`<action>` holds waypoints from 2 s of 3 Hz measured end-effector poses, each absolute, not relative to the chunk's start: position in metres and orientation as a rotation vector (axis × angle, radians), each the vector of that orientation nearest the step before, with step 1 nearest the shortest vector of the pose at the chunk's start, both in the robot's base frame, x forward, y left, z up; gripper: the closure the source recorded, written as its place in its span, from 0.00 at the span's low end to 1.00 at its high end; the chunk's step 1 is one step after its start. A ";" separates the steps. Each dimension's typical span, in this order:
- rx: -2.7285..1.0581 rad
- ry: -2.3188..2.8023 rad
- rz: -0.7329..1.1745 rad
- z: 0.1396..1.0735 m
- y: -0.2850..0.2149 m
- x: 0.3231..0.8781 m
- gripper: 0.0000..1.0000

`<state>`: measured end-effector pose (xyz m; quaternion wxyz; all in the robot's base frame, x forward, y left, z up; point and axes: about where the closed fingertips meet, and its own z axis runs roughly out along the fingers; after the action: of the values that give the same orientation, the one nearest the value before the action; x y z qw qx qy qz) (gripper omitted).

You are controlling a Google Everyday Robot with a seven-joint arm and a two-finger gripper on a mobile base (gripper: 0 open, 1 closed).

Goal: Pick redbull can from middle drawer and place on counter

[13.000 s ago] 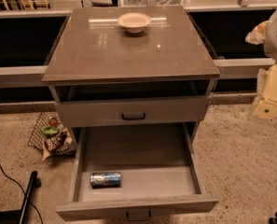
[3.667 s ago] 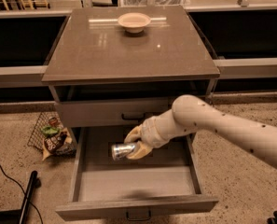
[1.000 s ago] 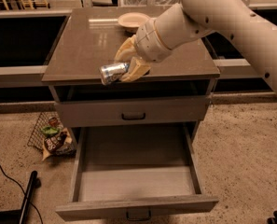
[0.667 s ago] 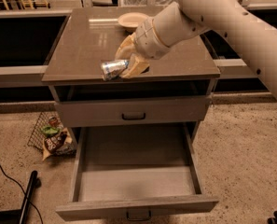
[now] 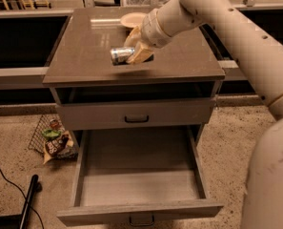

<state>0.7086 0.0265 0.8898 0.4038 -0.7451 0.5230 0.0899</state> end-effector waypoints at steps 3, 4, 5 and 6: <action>-1.632 1.474 0.199 0.877 0.012 0.788 0.84; -1.587 1.517 0.195 0.869 0.003 0.802 0.61; -1.561 1.543 0.198 0.863 -0.003 0.809 0.37; -1.551 1.552 0.196 0.863 -0.006 0.811 0.14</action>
Offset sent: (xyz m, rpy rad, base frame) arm 0.0928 -0.0192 -0.0025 0.1526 -0.0099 -0.2535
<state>0.8112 -0.0060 0.8630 0.4523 -0.6278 0.6284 0.0793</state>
